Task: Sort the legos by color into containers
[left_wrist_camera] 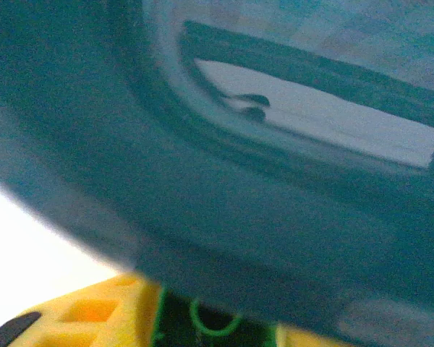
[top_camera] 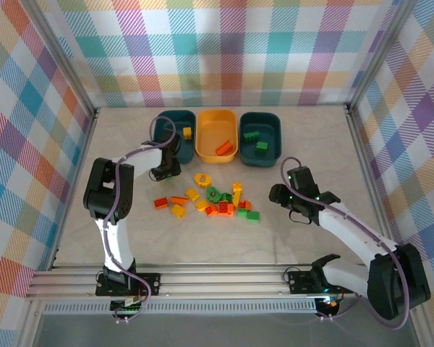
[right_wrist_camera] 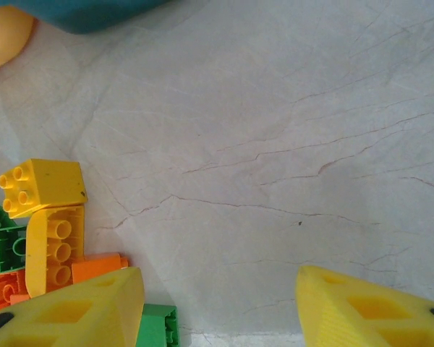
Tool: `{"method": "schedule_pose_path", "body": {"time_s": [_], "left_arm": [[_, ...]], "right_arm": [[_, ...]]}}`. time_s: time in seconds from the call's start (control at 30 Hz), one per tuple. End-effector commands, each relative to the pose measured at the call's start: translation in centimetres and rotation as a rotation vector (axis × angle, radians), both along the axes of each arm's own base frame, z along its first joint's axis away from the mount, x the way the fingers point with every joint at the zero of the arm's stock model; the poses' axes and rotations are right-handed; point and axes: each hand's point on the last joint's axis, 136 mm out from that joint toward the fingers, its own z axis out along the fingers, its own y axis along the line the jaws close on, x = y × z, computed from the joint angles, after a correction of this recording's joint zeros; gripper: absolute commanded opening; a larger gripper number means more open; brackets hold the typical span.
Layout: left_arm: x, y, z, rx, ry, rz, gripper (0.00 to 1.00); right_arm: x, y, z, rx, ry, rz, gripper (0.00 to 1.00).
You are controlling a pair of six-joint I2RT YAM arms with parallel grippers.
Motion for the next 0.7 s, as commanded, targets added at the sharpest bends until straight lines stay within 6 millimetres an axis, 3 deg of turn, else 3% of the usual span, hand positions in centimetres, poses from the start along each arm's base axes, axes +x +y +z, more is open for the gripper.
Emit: {"method": "schedule_pose_path", "body": {"time_s": [0.0, 0.2, 0.33, 0.43, 0.57, 0.67], "left_arm": [[0.0, 0.4, -0.8, 0.027, 0.019, -0.035, 0.37], [-1.6, -2.7, 1.9, 0.003, -0.028, -0.109, 0.32], [-3.4, -6.8, 6.4, -0.057, -0.116, -0.173, 0.3], [-2.7, -11.7, 10.4, -0.118, -0.221, -0.236, 0.3], [0.8, -20.1, 14.6, -0.232, -0.286, -0.387, 0.3], [3.5, -25.5, 15.0, -0.301, -0.282, -0.485, 0.3]], "right_arm": [[-0.3, -0.8, 0.4, -0.016, -0.012, -0.021, 0.57], [-0.1, -1.0, 0.8, -0.009, -0.019, -0.034, 0.57], [0.4, -1.8, 1.1, -0.006, -0.011, -0.069, 0.56], [1.0, -2.6, 0.7, 0.026, 0.003, -0.117, 0.57], [1.8, -2.7, 0.1, 0.123, 0.037, -0.166, 0.56], [2.0, -2.8, 0.2, 0.143, 0.034, -0.184, 0.56]]}}
